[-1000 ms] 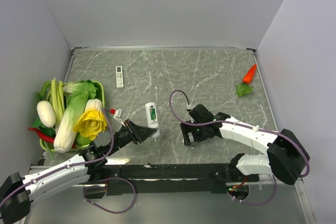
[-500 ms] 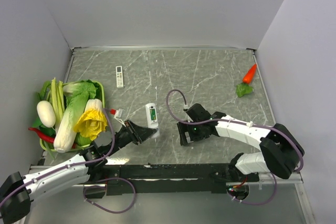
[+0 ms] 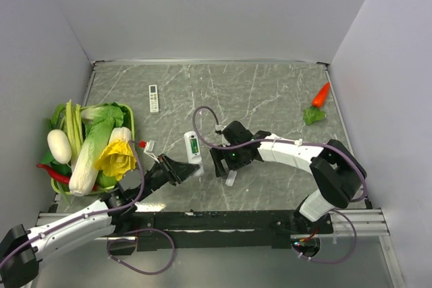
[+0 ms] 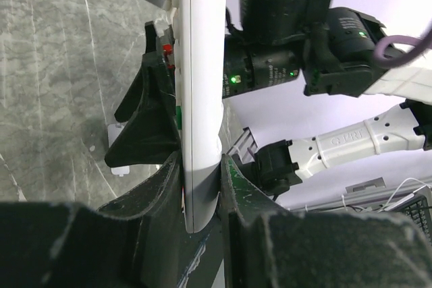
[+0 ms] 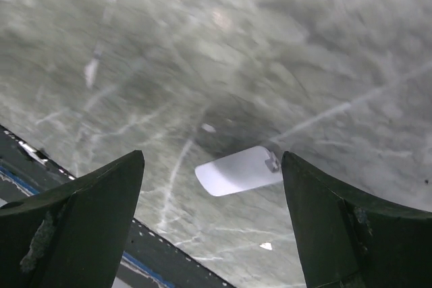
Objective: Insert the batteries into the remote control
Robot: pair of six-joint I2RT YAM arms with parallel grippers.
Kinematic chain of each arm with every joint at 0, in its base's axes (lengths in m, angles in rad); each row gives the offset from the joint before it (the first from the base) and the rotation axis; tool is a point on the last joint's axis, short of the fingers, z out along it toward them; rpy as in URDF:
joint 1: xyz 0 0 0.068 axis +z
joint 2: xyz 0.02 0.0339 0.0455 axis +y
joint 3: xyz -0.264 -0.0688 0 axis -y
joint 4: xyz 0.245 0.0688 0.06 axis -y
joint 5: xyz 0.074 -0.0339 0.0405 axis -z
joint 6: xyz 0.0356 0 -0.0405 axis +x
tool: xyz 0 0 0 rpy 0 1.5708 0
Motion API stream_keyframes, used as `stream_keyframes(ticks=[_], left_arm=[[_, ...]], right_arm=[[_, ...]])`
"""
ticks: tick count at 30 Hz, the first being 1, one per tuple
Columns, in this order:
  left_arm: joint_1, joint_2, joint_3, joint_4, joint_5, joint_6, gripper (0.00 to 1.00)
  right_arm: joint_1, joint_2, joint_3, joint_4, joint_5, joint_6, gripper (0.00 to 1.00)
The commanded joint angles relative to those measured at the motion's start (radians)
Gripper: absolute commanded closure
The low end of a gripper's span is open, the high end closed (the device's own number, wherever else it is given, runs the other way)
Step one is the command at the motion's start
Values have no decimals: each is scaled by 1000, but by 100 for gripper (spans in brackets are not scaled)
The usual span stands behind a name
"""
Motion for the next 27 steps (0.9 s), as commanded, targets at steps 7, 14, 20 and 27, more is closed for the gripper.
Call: stream_keyframes(ticks=[7,14,20,27], left_arm=[[2,-60,-18,17,-55,-18,98],[2,-52,-22,31,-58,-22,98],[3,-66,-26,23,-58,-26,98],[2,-106,-38,-3,-69,-31,98]], right_arm=[[35,-144,-20,-61,308,240,14],[115,-193,-65,-117,472,488,21],[168,-100,15,-195,567,644,31],[178,0,59,-216,559,710,37]])
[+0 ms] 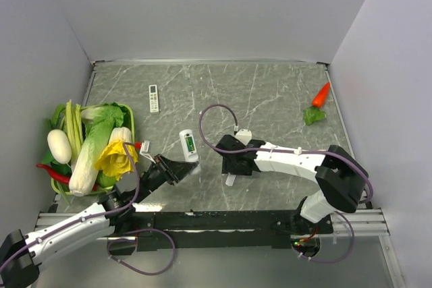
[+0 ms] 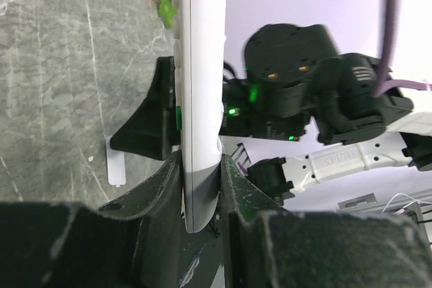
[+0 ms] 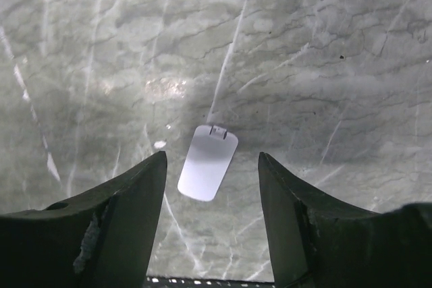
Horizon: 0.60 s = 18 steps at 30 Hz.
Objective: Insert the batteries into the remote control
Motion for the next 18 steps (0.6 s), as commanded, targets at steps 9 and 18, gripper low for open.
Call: stream_keyframes(ticks=[9,18], left_arm=[[3,-27,-26,37,-14,-9,98],[2,-27,-26,40,-12,-12,98]], right_arm=[[13,125,80,-35,10,116,44],[14,173,69,-32,1,143,54]])
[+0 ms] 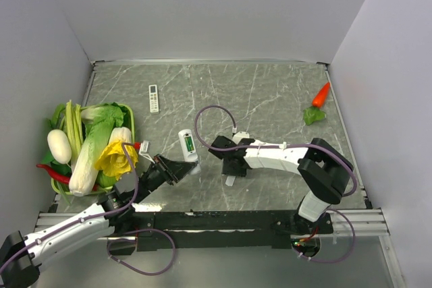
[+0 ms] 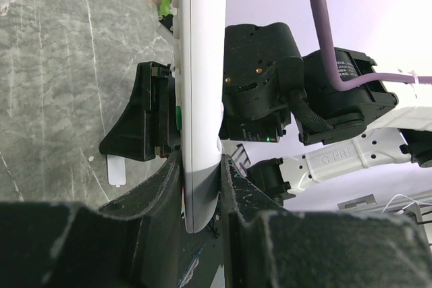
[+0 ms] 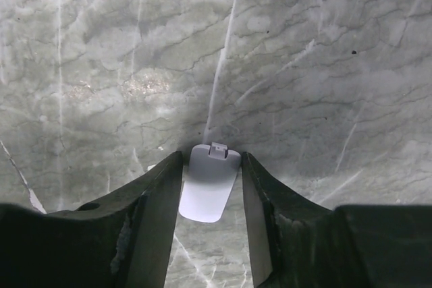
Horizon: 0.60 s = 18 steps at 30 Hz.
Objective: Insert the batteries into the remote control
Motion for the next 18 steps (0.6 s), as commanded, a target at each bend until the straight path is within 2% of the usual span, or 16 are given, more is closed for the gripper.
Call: stream_keyframes(ticks=[1,9,15,18], left_arm=[[3,-5,-26,54,-6,-8,98],[3,9,-30,76,3,-16,98],[3,58,-47,151,15,-43,98],[2,93,-47,192,31,-47,98]], right_arm=[[7,35,14,-3,-2,42,55],[9,-23,10,28,41,-21,78],[12,-164,28,49,129,-137,88],[15,-251,51,67,175,-218,91]])
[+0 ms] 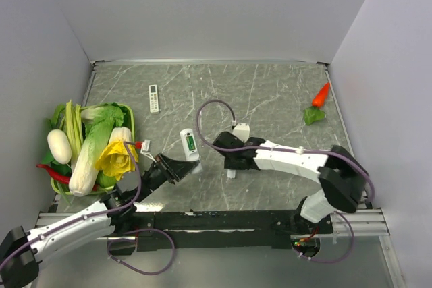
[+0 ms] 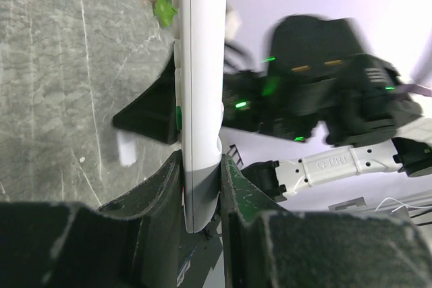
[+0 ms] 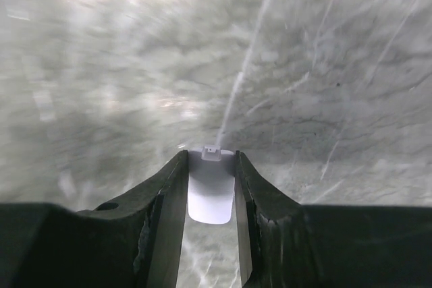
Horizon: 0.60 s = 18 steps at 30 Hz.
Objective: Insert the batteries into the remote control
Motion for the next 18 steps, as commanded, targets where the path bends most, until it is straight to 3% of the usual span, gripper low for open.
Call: stream_keyframes(ticks=[1,10,18], left_arm=[[3,43,-47,144,31,-15,98],[3,117,-39,214,58,-15,98],[2,135,-38,254,63,-15,98]], right_arm=[[10,-178,58,51,109,-154,91],[46,-471,66,333,65,-509,97],[144,-491,68,568,31,-655,98]])
